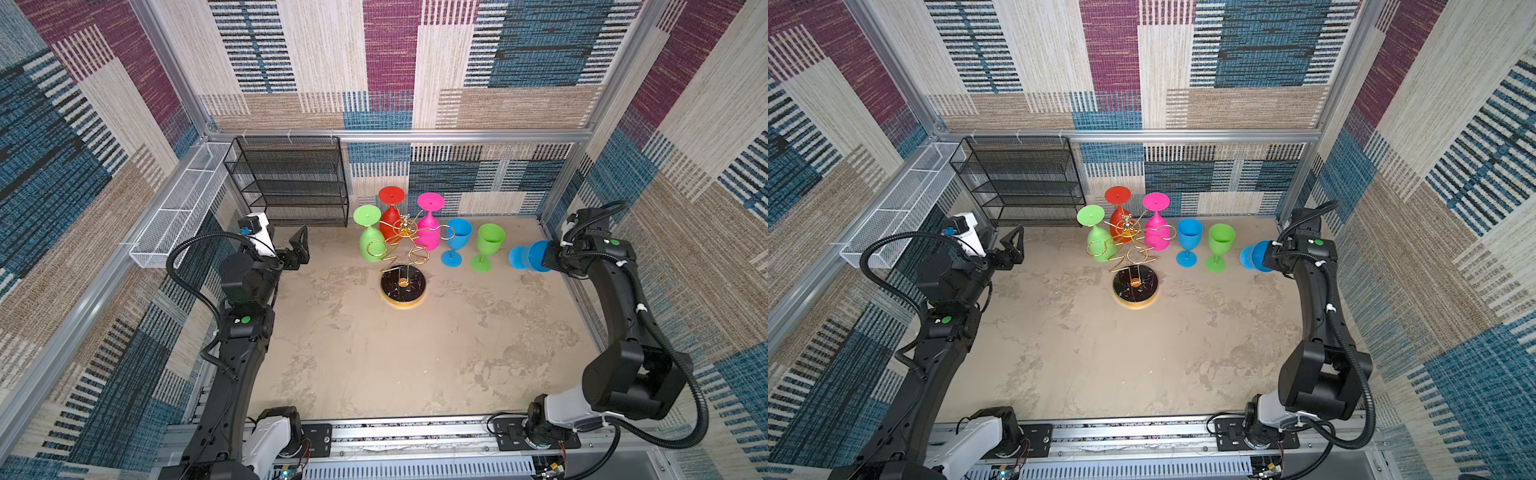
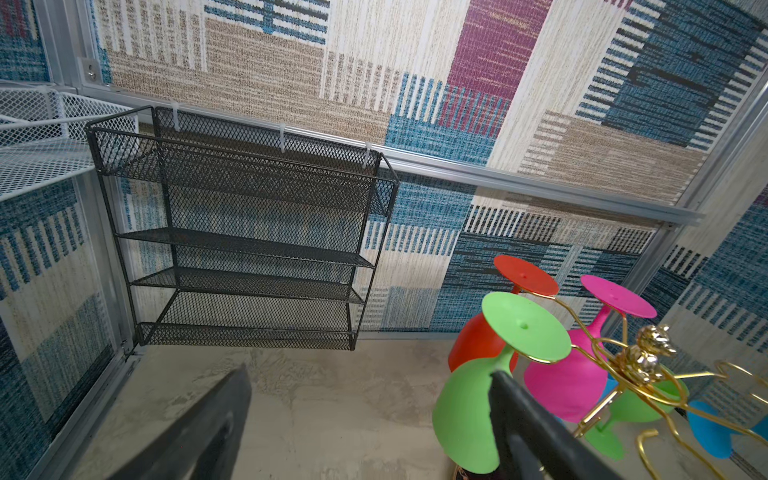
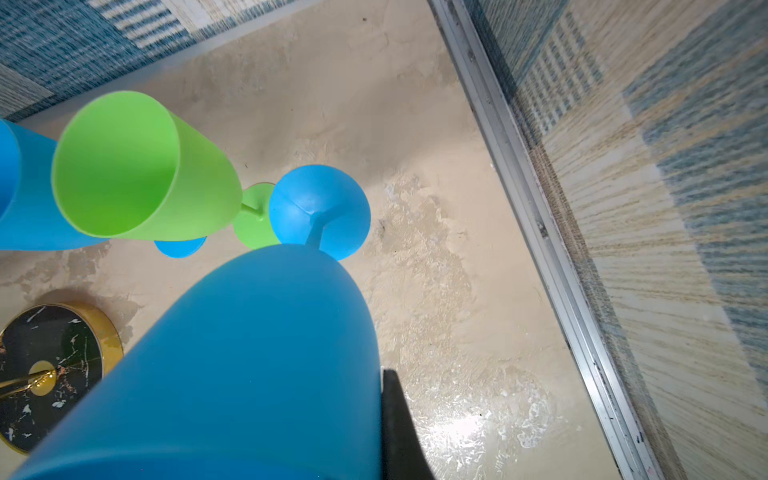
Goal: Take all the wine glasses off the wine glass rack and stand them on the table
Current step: 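Carry the blue glass with the right gripper to the far corner and lower it, then set the blue glass on the table, open the right gripper and lift away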
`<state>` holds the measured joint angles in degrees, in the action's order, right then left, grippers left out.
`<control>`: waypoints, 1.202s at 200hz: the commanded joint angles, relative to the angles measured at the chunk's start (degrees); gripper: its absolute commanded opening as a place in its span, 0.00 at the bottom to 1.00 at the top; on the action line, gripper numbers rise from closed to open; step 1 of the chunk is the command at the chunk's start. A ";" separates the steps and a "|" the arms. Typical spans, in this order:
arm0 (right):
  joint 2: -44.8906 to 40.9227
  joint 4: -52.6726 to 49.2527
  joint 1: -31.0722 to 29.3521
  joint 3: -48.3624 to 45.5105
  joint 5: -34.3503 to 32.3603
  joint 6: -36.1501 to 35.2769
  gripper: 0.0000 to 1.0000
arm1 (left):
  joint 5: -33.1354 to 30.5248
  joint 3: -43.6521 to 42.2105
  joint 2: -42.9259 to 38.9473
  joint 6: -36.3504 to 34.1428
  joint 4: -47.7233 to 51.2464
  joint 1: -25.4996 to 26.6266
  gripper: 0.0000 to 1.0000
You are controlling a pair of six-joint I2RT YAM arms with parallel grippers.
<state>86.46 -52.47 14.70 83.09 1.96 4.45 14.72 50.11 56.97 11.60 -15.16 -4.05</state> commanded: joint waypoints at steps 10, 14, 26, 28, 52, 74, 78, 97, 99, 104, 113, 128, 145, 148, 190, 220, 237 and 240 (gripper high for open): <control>3.90 0.91 -0.09 1.67 -0.57 -0.83 0.00 | -1.88 0.65 -0.02 -1.63 0.69 0.03 0.92; 4.47 1.00 -0.03 1.74 -0.63 -0.84 0.00 | -1.99 0.69 0.05 -1.58 0.74 0.01 0.92; 6.83 0.59 -0.03 2.68 -0.88 -0.93 0.00 | -2.22 0.72 0.07 -1.73 0.90 0.06 0.92; 7.40 0.50 -0.05 2.87 -0.83 -1.00 0.00 | -2.23 0.70 0.18 -1.75 0.94 0.02 0.92; 11.20 0.35 -0.02 4.33 -0.19 -1.13 0.00 | -2.50 0.90 0.22 -2.12 1.35 0.01 0.92; 14.20 0.11 -0.07 6.06 -0.03 -1.21 0.00 | -2.45 1.01 0.29 -2.28 1.48 0.02 0.92; 14.66 0.11 -0.03 6.39 0.05 -1.24 0.00 | -2.42 1.04 0.33 -2.30 1.61 0.01 0.92; 16.99 -0.21 -0.07 8.16 0.18 -1.42 0.00 | -2.50 0.89 0.60 -2.19 1.45 -0.07 0.92; 17.21 -0.19 -0.03 8.25 0.20 -1.41 0.00 | -2.50 0.92 0.66 -2.19 1.49 -0.07 0.92; 17.78 -0.21 -0.03 8.36 0.23 -1.50 0.00 | -2.46 0.96 0.70 -2.20 1.45 -0.06 0.92; 18.81 -0.52 -0.02 9.81 0.08 -1.61 0.00 | -2.48 0.96 0.78 -2.25 1.47 -0.07 0.92; 20.35 -1.00 -0.06 10.81 0.05 -1.65 0.00 | -2.47 0.96 1.00 -2.28 1.52 -0.31 0.92; 21.66 -1.10 -0.04 10.87 0.13 -1.69 0.00 | -2.33 0.97 1.30 -2.12 1.53 -0.60 0.91; 21.77 -1.14 -0.09 10.87 0.12 -1.67 0.00 | -2.25 0.96 1.38 -2.12 1.51 -0.63 0.92; 22.05 -2.25 -0.09 12.95 0.07 -1.72 0.00 | -1.73 0.88 2.08 -1.49 1.10 -1.04 0.92; 19.97 -4.03 -0.15 14.14 -1.10 -1.38 0.00 | -1.41 0.91 2.48 -1.23 1.00 -1.22 0.92; 18.44 -5.30 -0.12 14.01 -1.34 -1.20 0.00 | -1.27 0.91 2.67 -1.21 0.92 -1.22 0.92; 18.17 -5.48 -0.15 13.95 -1.43 -1.20 0.00 | -1.15 0.87 2.68 -1.08 0.95 -1.22 0.92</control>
<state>106.83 -55.46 14.66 96.64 1.87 2.94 12.51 50.57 59.51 10.37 -13.04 -5.13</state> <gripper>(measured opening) 0.060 0.915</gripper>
